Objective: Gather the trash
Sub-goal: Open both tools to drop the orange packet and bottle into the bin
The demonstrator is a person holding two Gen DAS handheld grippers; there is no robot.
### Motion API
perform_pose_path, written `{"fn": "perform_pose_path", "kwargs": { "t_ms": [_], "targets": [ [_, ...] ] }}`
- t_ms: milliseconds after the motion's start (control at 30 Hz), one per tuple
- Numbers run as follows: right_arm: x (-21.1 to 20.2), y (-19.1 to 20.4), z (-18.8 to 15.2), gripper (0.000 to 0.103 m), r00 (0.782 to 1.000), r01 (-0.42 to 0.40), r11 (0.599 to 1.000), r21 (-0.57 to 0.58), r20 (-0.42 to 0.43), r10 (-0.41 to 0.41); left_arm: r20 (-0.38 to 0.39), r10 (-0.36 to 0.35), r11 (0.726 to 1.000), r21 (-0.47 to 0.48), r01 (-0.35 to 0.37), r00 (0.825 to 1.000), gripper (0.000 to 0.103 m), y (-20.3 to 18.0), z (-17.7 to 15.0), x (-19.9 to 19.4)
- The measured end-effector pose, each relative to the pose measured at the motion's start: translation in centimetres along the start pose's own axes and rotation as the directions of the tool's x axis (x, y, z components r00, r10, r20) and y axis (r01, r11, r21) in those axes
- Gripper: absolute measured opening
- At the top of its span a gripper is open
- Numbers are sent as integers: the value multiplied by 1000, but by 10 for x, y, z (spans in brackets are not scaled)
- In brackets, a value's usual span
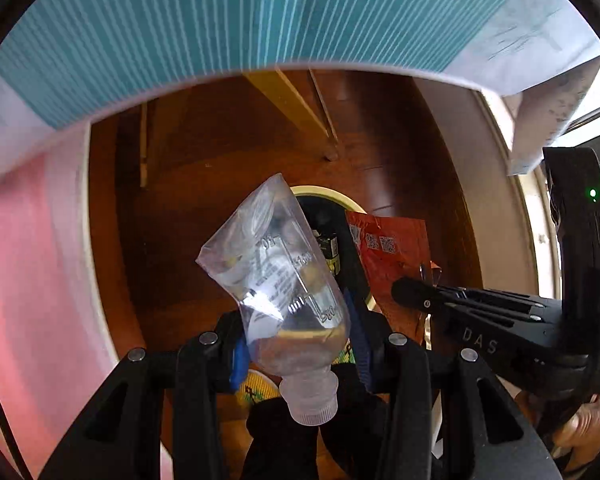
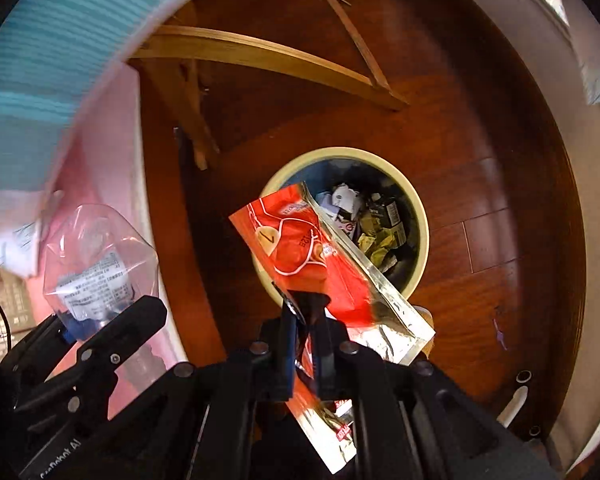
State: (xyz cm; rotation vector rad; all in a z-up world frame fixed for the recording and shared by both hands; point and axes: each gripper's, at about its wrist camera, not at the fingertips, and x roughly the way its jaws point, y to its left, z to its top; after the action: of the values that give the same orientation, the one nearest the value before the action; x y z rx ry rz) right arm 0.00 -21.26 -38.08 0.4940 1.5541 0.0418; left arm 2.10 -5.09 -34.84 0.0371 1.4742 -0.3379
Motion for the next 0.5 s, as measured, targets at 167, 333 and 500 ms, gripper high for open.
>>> {"fn": "perform_pose_path", "kwargs": {
  "t_ms": [167, 333, 500],
  "targets": [
    [39, -18, 10, 24, 1000, 9, 999, 51, 3, -9, -19, -4, 1000, -6, 4, 1000, 49, 3, 2, 56],
    [54, -39, 16, 46, 999, 46, 992, 115, 18, -49, -41, 20, 999, -48, -22, 999, 102, 13, 5, 87],
    [59, -45, 14, 47, 999, 35, 993, 113, 16, -37, -27, 64, 995, -69, -66, 998, 102, 24, 3, 92]
  ]
}}
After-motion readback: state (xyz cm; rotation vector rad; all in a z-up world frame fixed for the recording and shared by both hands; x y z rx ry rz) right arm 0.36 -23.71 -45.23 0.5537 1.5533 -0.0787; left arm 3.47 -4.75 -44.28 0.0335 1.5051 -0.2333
